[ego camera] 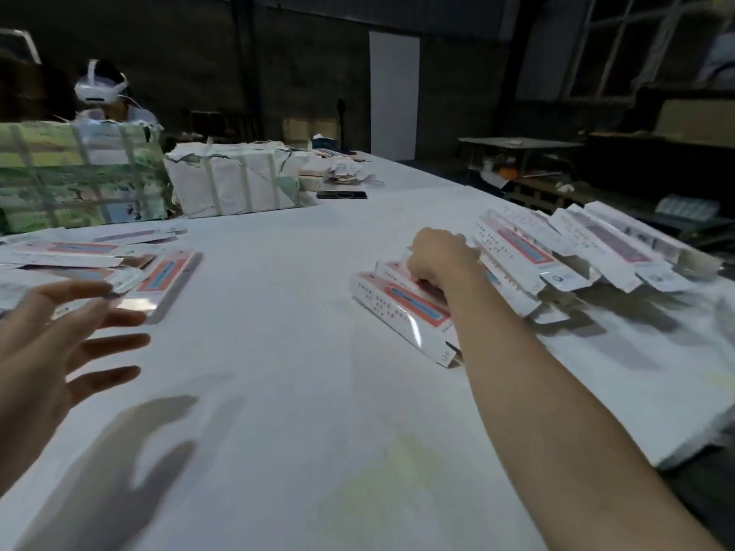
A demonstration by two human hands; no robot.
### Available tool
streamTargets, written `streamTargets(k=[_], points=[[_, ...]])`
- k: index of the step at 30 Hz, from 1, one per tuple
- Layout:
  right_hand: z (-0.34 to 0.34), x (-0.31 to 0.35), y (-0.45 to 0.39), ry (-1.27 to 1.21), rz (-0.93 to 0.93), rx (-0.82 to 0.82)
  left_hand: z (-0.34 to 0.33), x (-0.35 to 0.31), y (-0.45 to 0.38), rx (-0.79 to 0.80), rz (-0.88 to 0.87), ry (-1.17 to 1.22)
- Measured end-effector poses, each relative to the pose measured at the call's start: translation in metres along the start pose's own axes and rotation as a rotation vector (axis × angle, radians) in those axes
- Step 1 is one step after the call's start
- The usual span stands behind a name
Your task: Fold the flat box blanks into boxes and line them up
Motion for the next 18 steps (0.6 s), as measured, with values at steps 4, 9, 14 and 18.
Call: streamTargets(k=[4,9,14,18], points=[[0.004,0.017,0.001,0.092,0.023,-0.112,-0.006,-0.014,0.010,-0.040,-0.013,-0.122],[-0.004,0.100,0.048,-0.024,0.452,-0.312,0.016,-0.011,0.007,-0.165,-0.015,-0.880],[-0.048,0.158,0.104,-0.072,0.828,-0.226,0.075,0.012,0.011,-0.342,0.489,-1.286],[-0.071,0.171,0.119,0.002,0.939,-0.193,0.101,0.021,0.020,-0.339,0.697,-1.330]])
Point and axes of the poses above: each hand's wrist, its own y-axis away from the middle knuckle, its own z-axis out of the back of the hand, x = y × z, the point moved 4 cm from there along -y, towards the middle knuckle, and after that the axes turned 11 degrees about x, right-handed, at the moved point
